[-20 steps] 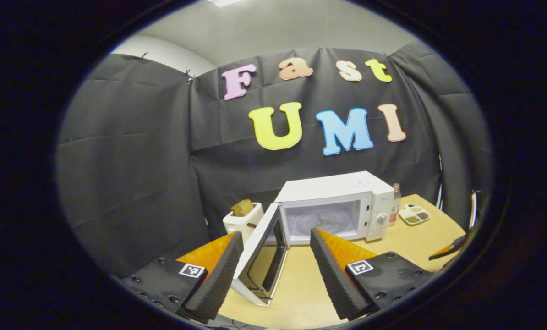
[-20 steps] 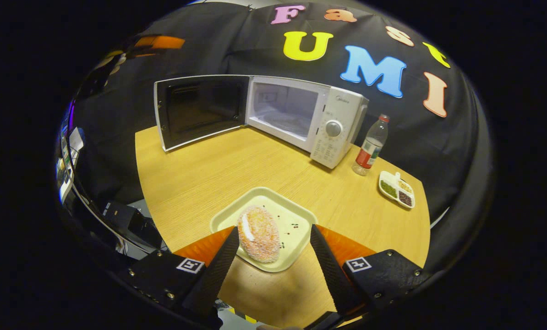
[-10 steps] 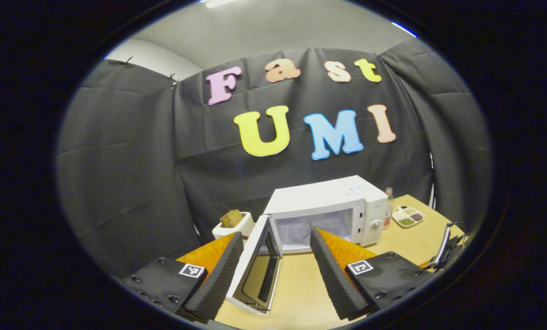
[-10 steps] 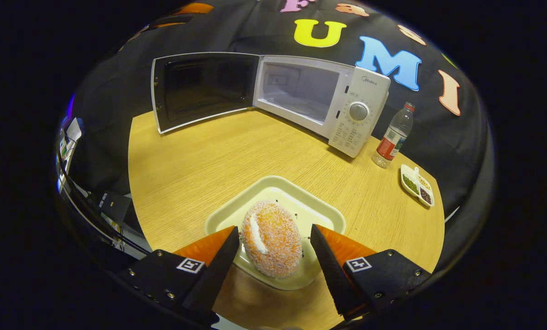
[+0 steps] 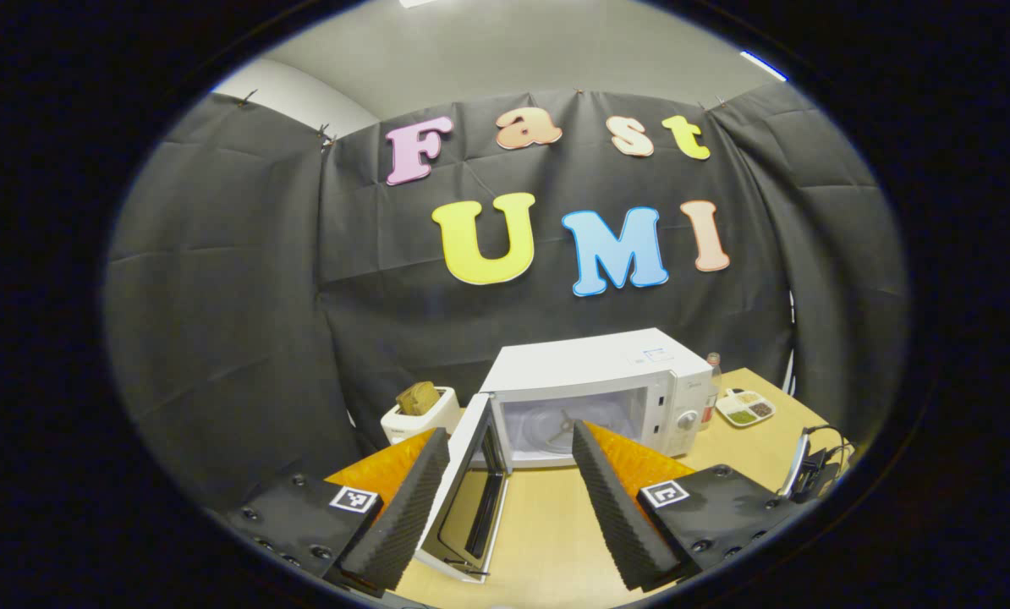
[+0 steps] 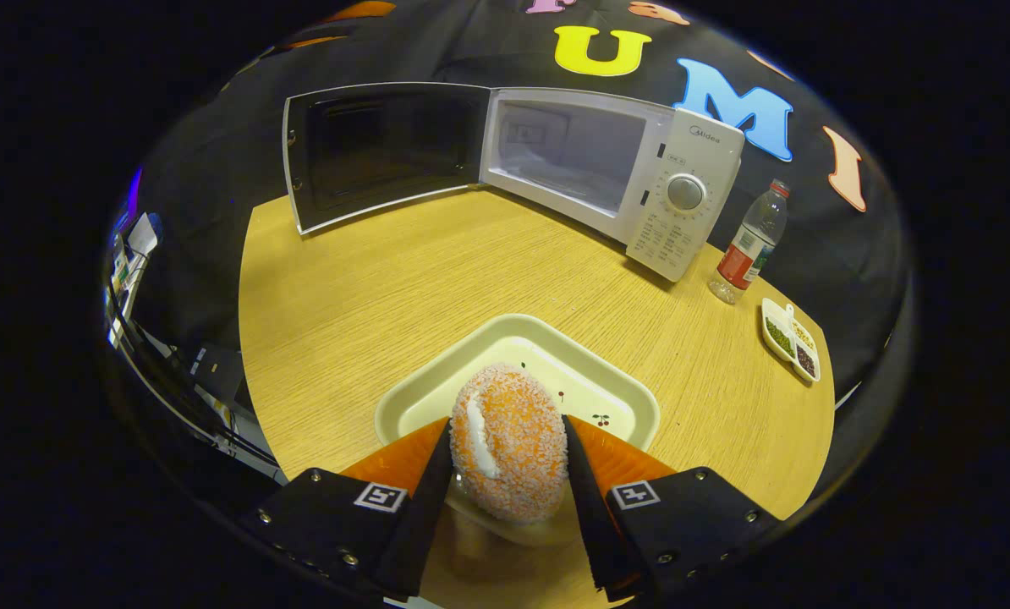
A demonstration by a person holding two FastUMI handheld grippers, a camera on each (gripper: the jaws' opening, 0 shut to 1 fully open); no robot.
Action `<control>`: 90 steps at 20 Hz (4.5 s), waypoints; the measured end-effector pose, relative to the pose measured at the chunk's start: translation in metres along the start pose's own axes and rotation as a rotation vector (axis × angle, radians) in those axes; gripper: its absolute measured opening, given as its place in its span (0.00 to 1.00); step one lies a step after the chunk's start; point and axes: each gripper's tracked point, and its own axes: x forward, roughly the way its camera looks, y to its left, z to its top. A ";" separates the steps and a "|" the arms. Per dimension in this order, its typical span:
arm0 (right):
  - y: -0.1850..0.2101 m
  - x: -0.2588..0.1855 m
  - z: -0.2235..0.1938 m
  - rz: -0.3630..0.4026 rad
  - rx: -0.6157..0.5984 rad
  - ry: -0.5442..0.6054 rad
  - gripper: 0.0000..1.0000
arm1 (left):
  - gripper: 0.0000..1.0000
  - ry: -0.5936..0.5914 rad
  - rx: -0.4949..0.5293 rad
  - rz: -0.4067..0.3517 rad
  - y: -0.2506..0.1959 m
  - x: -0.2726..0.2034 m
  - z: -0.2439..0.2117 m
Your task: Open the microwave oven with the left hand, put the food in, and close the microwave oven.
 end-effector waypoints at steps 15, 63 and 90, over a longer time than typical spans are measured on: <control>0.018 -0.006 0.167 0.069 0.221 -0.197 0.64 | 0.97 -0.027 0.018 -0.091 0.014 0.015 -0.007; -0.109 0.084 0.359 -0.501 0.605 -0.606 0.97 | 1.00 -0.021 0.061 -0.209 0.047 0.063 -0.015; -0.089 -0.139 0.290 -0.522 0.271 -0.465 0.96 | 0.97 0.148 -0.022 0.147 0.223 0.026 -0.208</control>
